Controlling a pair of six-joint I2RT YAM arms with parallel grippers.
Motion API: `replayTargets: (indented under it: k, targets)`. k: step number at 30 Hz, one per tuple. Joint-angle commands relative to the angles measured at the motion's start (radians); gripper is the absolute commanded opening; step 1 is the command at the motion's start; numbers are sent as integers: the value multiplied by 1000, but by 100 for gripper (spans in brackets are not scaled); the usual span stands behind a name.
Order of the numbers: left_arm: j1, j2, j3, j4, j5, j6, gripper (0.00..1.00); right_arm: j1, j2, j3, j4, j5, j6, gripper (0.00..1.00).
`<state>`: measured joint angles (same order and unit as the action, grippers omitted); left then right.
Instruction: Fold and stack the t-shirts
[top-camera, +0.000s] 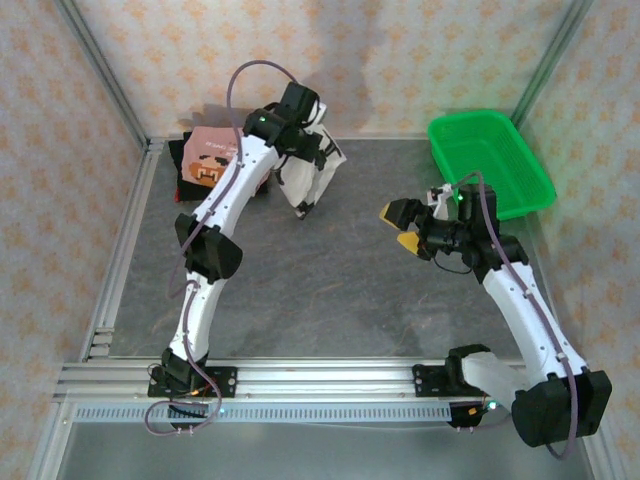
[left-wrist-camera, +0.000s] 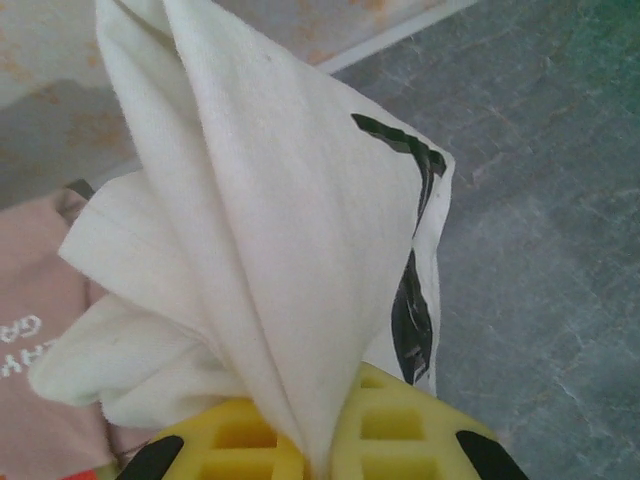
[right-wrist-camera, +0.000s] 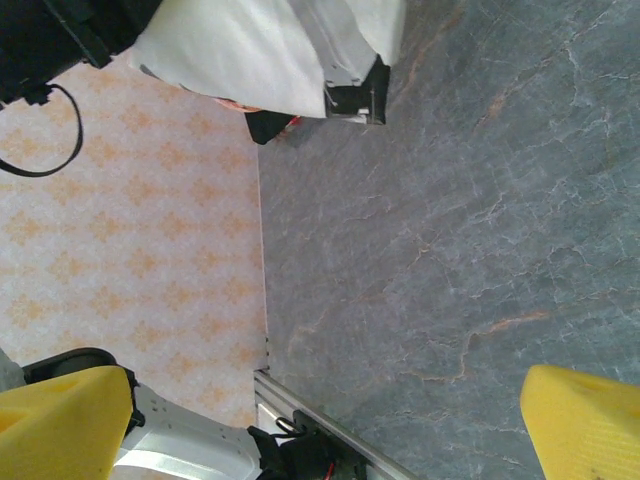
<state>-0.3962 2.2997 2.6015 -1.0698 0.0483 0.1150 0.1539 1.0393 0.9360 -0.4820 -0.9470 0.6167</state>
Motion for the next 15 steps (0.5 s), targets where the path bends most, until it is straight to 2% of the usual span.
replayTargets:
  k: [1, 15]
  targets:
    - [43, 18, 66, 30, 14, 76, 0, -5, 31, 41, 21, 20, 15, 100]
    - [249, 26, 126, 109, 179, 79, 0, -5, 182, 78, 108, 11, 69, 100]
